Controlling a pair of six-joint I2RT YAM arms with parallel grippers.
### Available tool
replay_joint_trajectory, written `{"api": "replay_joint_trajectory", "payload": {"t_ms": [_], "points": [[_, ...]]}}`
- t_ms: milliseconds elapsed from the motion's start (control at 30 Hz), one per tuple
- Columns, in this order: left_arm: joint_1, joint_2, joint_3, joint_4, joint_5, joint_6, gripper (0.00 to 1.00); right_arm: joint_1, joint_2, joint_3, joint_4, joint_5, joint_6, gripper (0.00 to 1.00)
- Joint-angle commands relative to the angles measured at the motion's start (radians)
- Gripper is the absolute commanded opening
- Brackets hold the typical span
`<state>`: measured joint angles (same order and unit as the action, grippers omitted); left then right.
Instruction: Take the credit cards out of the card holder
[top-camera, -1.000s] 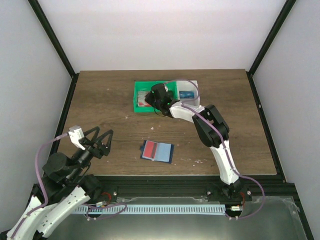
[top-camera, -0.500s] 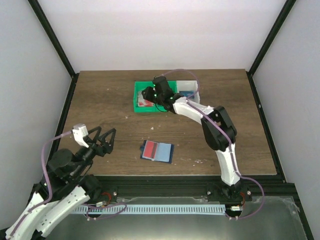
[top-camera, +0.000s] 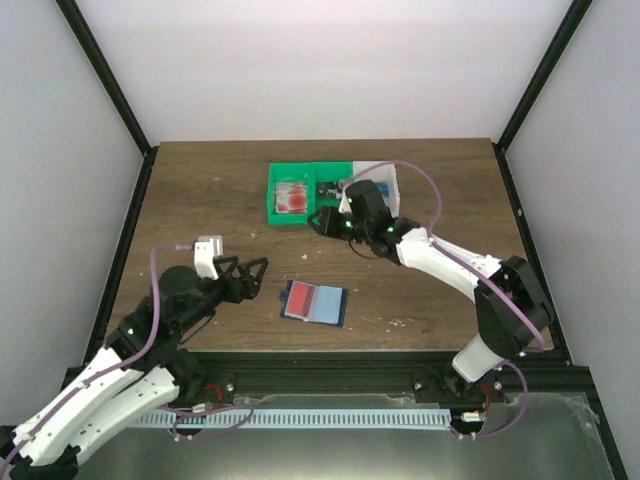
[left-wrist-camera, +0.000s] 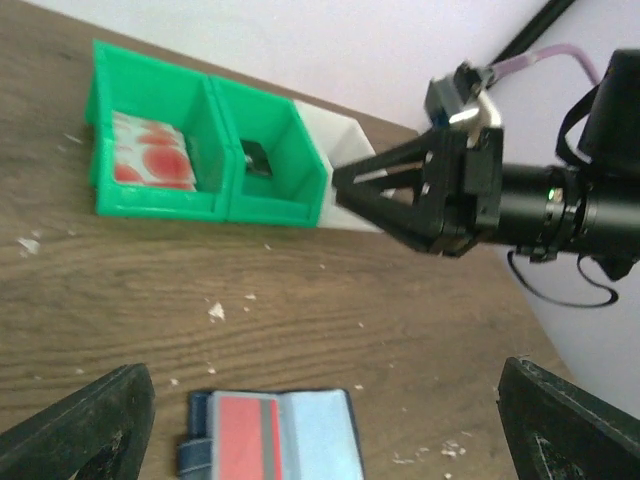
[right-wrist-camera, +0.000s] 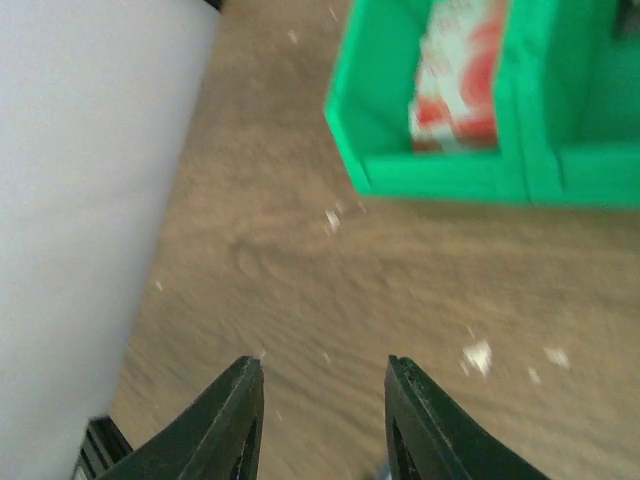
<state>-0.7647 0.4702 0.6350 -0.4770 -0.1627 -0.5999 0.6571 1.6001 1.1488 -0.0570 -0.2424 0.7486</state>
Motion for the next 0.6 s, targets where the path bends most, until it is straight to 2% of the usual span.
{"api": "replay_joint_trajectory", "payload": {"t_ms": [0,133,300,567], "points": [[-0.003,0.046,-0.045,0.103,0.135,-0.064,0.96,0.004,-0.087,-0.136,-0.085,-0.057,0.010,0.35],[-0.002,0.080,-0.118,0.189,0.199,-0.114,0.96,0.018,-0.173,-0.271,-0.062,-0.077,0.020,0.32],[-0.003,0.134,-0.226,0.331,0.278,-0.170,0.97,0.047,-0.238,-0.397,-0.036,-0.101,0.029,0.31],[-0.002,0.232,-0.372,0.563,0.341,-0.271,0.99,0.119,-0.247,-0.513,0.046,-0.099,0.057,0.32]]}}
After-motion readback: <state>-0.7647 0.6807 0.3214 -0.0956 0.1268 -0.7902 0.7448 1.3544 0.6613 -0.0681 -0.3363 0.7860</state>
